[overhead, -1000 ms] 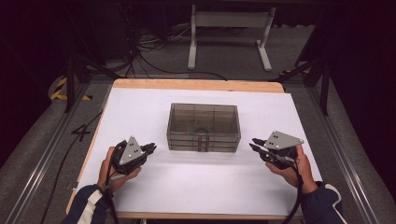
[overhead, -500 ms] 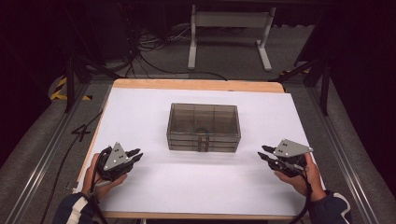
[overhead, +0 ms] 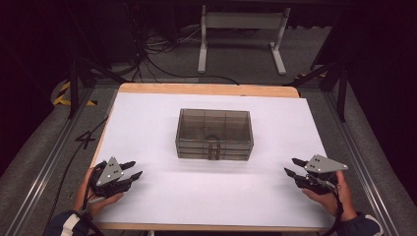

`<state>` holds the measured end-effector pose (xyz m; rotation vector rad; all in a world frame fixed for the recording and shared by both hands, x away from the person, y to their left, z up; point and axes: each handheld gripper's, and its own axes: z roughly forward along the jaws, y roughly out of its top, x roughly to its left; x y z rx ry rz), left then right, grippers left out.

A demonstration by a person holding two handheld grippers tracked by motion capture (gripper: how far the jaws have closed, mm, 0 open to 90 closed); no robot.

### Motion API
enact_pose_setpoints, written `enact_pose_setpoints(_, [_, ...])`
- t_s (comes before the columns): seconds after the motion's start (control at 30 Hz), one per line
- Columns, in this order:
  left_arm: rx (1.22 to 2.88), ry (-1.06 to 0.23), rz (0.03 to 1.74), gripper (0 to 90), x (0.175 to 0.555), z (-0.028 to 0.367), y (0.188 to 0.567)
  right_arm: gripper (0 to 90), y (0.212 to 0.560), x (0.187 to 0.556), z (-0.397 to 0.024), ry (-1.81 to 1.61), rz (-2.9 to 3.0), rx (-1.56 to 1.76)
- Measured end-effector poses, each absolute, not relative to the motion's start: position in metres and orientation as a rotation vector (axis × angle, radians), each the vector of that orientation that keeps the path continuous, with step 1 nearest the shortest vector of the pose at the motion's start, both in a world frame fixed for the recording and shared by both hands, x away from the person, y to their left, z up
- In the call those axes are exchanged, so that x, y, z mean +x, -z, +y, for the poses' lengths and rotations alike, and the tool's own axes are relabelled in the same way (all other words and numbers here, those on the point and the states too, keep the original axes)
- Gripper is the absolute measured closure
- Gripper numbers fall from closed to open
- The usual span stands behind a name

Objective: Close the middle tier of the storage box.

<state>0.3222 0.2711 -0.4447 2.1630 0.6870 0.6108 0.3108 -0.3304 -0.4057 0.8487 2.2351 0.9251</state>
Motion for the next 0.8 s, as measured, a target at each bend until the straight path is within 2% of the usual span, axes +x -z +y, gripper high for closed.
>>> enact_pose_setpoints(0.1, [2.16,-0.621,0.712,36.0,0.318,0.274,0.45,35.6,0.416,0.305,-0.344,-0.932,2.202,0.911])
enact_pose_setpoints(0.13, [2.16,-0.621,0.712,32.0,0.318,0.274,0.45,35.6,0.416,0.305,-0.344,-0.932,2.202,0.911])
enact_pose_setpoints(0.2, [2.118,-0.604,0.727,30.4,0.315,0.278,0.451,28.9,0.423,0.302,-0.352,-0.962,2.179,0.958])
enact_pose_setpoints(0.27, [2.084,-0.577,0.754,20.9,0.316,0.282,0.452,20.1,0.432,0.299,-0.361,-0.993,2.139,1.012])
enact_pose_setpoints(0.37, [2.078,-0.513,0.804,16.3,0.319,0.287,0.459,17.6,0.439,0.299,-0.368,-1.021,2.109,1.047])
enact_pose_setpoints(0.57, [2.057,-0.566,0.814,12.1,0.315,0.286,0.46,13.4,0.444,0.297,-0.375,-1.07,2.07,1.09])
enact_pose_setpoints(0.8, [1.989,-0.534,0.835,10.8,0.316,0.294,0.459,11.5,0.444,0.298,-0.376,-1.084,2.068,1.104])
